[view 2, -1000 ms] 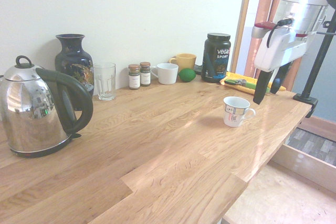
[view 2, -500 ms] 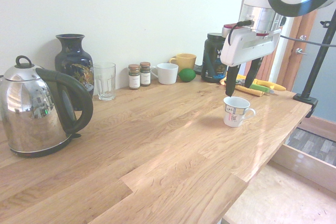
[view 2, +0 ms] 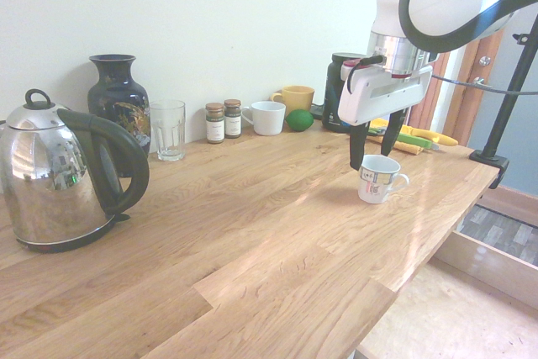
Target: Put mug in the drawer
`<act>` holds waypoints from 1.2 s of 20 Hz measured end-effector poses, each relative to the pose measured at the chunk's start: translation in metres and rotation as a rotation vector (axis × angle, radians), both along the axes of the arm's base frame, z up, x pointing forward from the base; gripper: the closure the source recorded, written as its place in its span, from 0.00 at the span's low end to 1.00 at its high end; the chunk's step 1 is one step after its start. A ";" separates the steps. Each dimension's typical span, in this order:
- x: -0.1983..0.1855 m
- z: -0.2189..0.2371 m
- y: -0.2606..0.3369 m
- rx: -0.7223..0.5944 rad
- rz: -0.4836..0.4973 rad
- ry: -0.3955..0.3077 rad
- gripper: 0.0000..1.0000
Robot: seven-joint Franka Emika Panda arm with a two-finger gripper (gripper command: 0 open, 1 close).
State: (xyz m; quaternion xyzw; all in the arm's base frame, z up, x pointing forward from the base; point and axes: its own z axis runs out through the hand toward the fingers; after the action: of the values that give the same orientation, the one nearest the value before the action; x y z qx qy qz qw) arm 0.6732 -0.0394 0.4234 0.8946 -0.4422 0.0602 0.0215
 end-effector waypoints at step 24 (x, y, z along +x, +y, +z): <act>0.005 -0.079 -0.007 0.101 -0.066 0.070 1.00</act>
State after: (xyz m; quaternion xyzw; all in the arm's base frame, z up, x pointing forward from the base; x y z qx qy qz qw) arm 0.6784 -0.0468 0.3446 0.8811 -0.4728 0.0056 -0.0064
